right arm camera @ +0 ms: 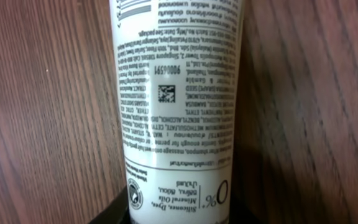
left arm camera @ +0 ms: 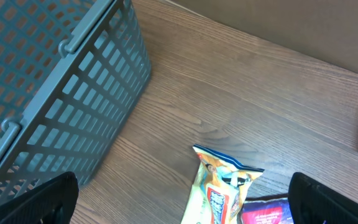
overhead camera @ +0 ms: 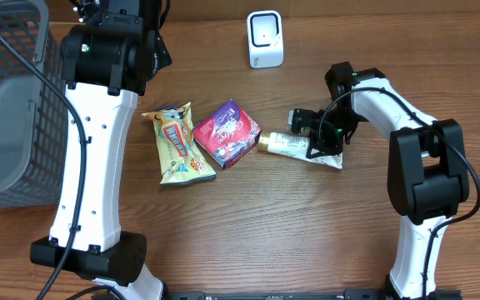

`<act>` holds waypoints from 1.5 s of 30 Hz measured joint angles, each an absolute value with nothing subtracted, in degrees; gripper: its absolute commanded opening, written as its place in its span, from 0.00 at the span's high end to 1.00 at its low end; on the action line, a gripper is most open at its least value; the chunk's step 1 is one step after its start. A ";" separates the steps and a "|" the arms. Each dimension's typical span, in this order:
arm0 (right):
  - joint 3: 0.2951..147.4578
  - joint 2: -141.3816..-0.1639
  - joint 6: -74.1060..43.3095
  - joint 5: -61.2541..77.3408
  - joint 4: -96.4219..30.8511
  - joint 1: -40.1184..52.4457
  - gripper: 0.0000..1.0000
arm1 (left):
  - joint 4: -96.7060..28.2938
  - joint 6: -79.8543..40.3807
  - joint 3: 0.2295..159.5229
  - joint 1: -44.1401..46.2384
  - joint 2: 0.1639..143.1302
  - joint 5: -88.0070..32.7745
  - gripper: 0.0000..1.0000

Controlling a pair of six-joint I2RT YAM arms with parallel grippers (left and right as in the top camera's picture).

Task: Scan the item barcode
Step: 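Lift the white tube and carry it toward the white scanner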

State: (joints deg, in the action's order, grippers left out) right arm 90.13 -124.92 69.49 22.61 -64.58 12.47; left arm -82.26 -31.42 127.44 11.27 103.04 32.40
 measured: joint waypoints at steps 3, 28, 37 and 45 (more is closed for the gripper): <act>91.85 -124.92 66.92 20.93 -65.93 12.58 0.76 | -82.19 -31.42 127.44 11.27 103.04 32.40 0.00; 123.15 -116.55 38.48 17.80 -80.27 14.33 0.86 | -82.02 -31.42 127.44 11.27 103.04 32.40 0.00; 123.98 -108.62 31.46 21.56 -82.87 16.91 0.82 | -82.00 -31.42 127.46 11.27 103.04 32.40 0.00; 124.09 -108.49 30.24 22.61 -85.19 18.87 0.83 | -82.32 -31.42 127.44 11.27 103.04 32.40 0.00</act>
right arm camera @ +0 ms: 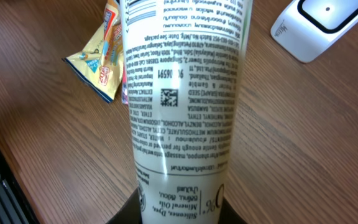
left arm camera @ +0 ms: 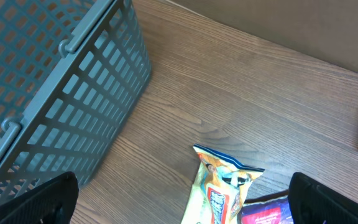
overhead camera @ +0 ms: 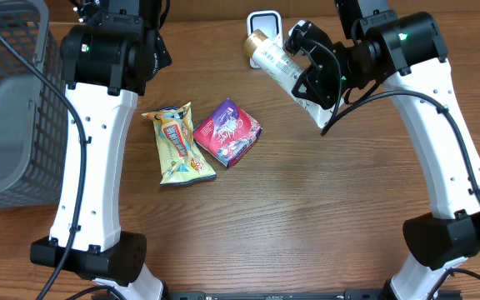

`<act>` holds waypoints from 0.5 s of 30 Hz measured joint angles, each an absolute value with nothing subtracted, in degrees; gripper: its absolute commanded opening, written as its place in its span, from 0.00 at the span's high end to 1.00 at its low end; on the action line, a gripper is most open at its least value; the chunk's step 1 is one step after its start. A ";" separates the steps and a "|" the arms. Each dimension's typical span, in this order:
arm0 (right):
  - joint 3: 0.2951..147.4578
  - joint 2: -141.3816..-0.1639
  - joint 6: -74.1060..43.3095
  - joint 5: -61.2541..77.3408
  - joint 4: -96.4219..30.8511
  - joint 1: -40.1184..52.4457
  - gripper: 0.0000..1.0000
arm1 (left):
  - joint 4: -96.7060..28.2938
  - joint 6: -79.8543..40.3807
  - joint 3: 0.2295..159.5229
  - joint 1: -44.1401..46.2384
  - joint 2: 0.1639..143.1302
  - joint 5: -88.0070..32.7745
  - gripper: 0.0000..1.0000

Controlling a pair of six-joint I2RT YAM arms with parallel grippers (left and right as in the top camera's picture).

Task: Scan the item barcode
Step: 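Lift the white tube and carry it toward the white scanner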

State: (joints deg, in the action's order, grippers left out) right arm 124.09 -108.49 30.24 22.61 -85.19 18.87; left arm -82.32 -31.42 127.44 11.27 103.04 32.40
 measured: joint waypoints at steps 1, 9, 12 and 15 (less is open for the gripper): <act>124.09 -108.49 30.20 22.50 -85.43 18.83 0.83 | -82.35 -31.42 127.46 11.27 103.04 32.40 0.00; 124.09 -108.49 30.02 21.37 -86.56 18.79 0.83 | -82.52 -31.42 127.44 11.27 103.07 32.40 0.00; 124.09 -108.49 30.02 20.47 -86.48 18.79 0.84 | -82.52 -31.42 127.44 11.27 103.09 32.40 0.00; 124.07 -108.49 28.60 17.74 -84.05 18.81 0.92 | -82.61 -31.42 127.46 11.27 103.11 32.40 0.00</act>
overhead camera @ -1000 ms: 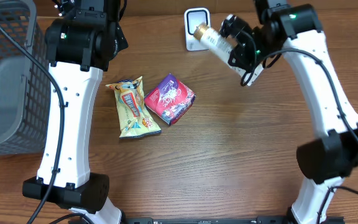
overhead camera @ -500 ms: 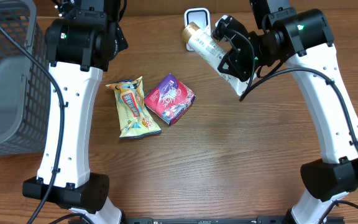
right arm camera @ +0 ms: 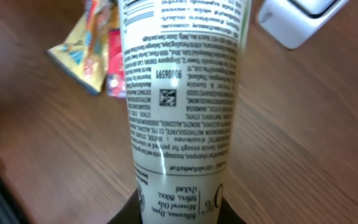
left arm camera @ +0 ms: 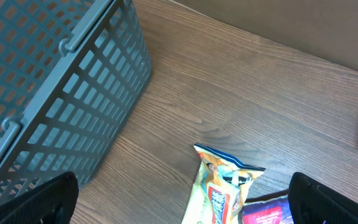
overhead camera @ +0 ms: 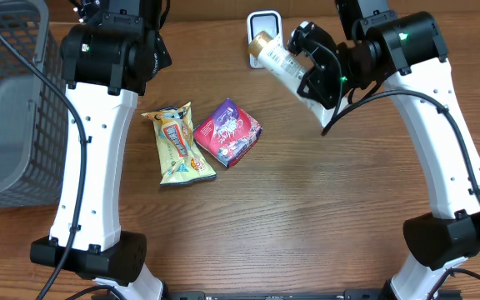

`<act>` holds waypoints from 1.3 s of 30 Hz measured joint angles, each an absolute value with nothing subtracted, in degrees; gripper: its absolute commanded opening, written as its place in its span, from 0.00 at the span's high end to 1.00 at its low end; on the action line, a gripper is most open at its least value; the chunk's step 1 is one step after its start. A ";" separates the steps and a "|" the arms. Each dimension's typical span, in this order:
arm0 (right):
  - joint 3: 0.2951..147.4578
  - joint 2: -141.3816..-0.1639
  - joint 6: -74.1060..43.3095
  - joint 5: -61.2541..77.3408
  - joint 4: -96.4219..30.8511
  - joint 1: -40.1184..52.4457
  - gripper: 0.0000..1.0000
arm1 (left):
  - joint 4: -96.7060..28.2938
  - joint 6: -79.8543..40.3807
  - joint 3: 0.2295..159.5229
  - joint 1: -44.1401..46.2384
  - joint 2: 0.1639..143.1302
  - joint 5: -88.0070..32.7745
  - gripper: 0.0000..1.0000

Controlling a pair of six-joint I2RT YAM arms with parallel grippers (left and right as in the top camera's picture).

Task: Scan the item barcode
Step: 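Lift the white tube and carry it toward the white scanner, then hold the tube's barcode in front of the white scanner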

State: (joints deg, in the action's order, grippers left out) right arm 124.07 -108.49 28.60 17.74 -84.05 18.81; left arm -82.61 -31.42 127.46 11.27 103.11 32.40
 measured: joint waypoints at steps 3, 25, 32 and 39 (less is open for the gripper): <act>123.39 -108.49 25.36 12.23 -76.66 18.79 0.91 | -82.63 -31.42 127.44 11.27 103.11 32.40 0.00; 114.50 -125.89 33.65 -35.66 -26.30 22.63 0.96 | -82.46 -31.44 127.44 11.27 103.15 32.40 0.00; 114.41 -129.67 41.89 -42.52 -17.89 26.11 0.96 | -82.39 -31.44 127.44 11.27 103.15 32.42 0.00; 114.41 -133.29 47.64 -47.24 -12.36 25.85 0.96 | -81.28 -31.44 127.44 11.27 103.15 32.42 0.00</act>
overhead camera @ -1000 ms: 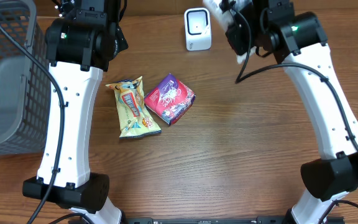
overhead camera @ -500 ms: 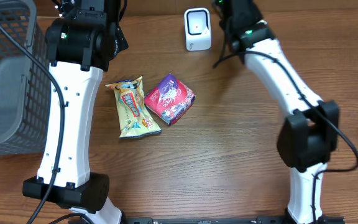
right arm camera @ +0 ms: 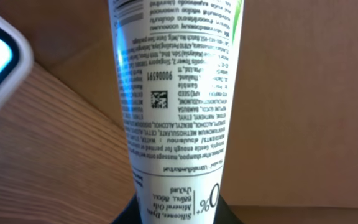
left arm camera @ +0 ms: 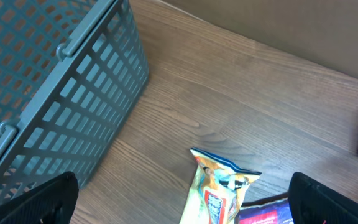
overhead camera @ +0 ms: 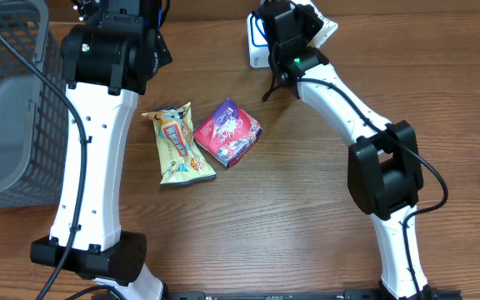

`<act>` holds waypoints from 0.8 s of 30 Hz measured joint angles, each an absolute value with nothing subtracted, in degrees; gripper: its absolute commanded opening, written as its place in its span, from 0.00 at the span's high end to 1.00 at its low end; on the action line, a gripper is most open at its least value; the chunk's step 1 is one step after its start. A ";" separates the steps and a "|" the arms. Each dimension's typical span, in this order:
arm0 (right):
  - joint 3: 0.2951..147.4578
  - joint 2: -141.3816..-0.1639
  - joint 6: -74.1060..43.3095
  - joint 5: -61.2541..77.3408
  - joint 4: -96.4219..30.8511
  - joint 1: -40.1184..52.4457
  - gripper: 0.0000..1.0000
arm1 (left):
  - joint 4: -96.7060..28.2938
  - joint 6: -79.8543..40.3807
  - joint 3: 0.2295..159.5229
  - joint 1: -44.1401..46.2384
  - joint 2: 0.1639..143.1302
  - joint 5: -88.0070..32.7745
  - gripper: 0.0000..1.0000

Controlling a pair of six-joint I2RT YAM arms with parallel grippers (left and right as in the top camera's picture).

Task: Scan the item barcode
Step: 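Hold the tube's barcode in front of the white scanner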

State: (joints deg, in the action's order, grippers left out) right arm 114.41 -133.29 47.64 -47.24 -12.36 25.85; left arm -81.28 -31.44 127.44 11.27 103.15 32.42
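Note:
The item is a white tube [right arm camera: 176, 93] printed with small text and a square code. My right gripper [right arm camera: 179, 208] is shut on its lower end. In the overhead view the right gripper [overhead camera: 286, 29] sits at the table's back edge, right against the white scanner [overhead camera: 255, 46]. There only the tube's white end [overhead camera: 322, 25] shows. The scanner's rim lies just left of the tube in the right wrist view. My left gripper [left arm camera: 182, 205] hangs open and empty high above the table.
A grey mesh basket [overhead camera: 7, 100] stands at the far left. A yellow snack bag [overhead camera: 175, 143] and a purple pack [overhead camera: 227, 132] lie mid-table. An orange packet sits at the right edge. A brown wall rises behind the scanner.
My right gripper has moved with the tube from just right of the scanner to directly at it. The wrist view now has the wall behind the tube. The left arm stayed put.
The tube lay on the table right of the purple pack, my right gripper shut on its end. Then it was held in the air near the scanner, cap toward it, then slightly closer. Now it is beside the scanner's face.

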 measured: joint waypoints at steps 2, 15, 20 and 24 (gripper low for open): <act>114.41 -134.10 49.65 -48.73 -10.76 25.80 0.96 | -80.97 -31.42 127.44 11.27 103.15 32.42 0.00; 114.41 -144.62 64.05 -59.09 4.67 26.15 0.96 | -80.95 -31.42 127.44 11.27 103.15 32.40 0.00; 114.39 -147.02 66.87 -63.29 7.20 26.68 0.96 | -80.95 -31.42 127.44 11.27 103.15 32.38 0.00; 114.39 -147.09 67.77 -65.41 8.99 27.62 0.96 | -80.95 -31.42 127.44 11.27 103.15 32.40 0.00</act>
State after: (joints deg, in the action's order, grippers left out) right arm 114.39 -147.09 67.77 -65.41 8.99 27.62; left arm -80.95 -31.42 127.44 11.27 103.15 32.40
